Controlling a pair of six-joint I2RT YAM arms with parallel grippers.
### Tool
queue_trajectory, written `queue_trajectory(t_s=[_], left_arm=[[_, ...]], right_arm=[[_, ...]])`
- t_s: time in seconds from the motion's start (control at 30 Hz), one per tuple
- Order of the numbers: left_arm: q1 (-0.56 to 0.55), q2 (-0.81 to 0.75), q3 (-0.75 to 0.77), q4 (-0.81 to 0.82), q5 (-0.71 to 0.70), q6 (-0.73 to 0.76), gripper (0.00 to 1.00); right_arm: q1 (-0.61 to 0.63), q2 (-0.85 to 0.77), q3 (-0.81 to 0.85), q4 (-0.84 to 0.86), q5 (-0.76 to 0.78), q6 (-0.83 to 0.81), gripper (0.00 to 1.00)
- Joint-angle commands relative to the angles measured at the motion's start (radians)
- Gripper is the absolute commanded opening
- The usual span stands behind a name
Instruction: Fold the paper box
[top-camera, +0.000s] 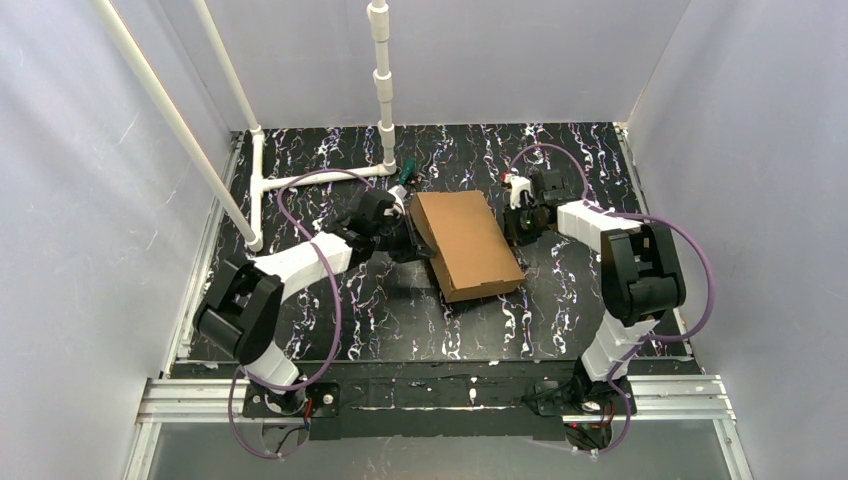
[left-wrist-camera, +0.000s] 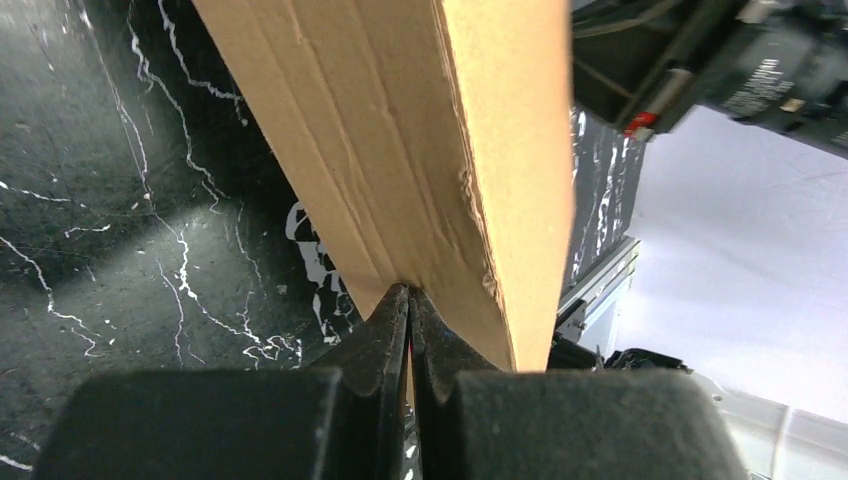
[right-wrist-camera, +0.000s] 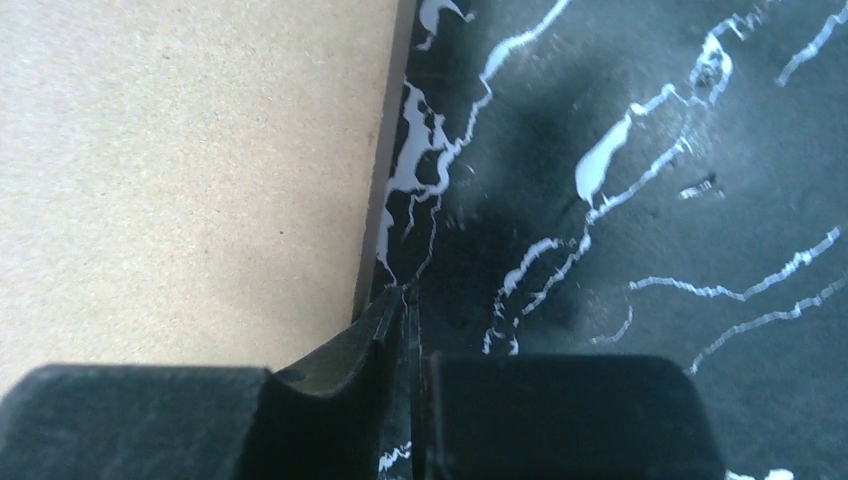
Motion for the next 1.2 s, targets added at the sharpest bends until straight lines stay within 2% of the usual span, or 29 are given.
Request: queue_trajectory(t_s=[0.0,0.17,0.3,0.53,0.73,0.8,1.0,1.1,1.17], left_arm=[[-0.034,-0.099,0.098,0.077,0.033,0.001,0.00],[-0.034,-0.116,0.153,0.003,0.015,0.027,0.00],[-0.035,-0.088,0.199,-0.046,0.008,0.054,0.00],[-0.036,0.034,0.233,-0.061,0.059,0.054,0.00],[-0.033,0.033,0.245,-0.067,0.051,0.086,0.00],[-0.027,0.028,0.272,-0.115,0.053,0.108,0.00],[0.048,-0.126,0.287,-0.330,-0.074,0.281,0.00],[0.120,-0.252,0.194,-0.469,-0.216,0.353,0.04],[0.187,-0.342,0.096,-0.533,-0.298,0.349,0.04]], right_arm=[[0.152,0.048,0.109,-0.041,-0.241,0.120,0.18],[0.255,0.103,0.164,-0.061,-0.190,0.117,0.18],[0.283,0.141,0.201,-0.094,-0.118,0.084,0.18],[0.265,0.127,0.181,-0.110,-0.003,0.051,0.19],[0.189,0.073,0.157,-0.096,0.003,0.033,0.20],[0.182,0.050,0.145,-0.089,0.007,0.008,0.22],[0.182,-0.025,0.094,-0.039,-0.034,-0.003,0.24],[0.184,-0.026,0.084,-0.024,-0.035,0.006,0.24],[0.184,-0.025,0.074,-0.012,-0.037,0.010,0.24]])
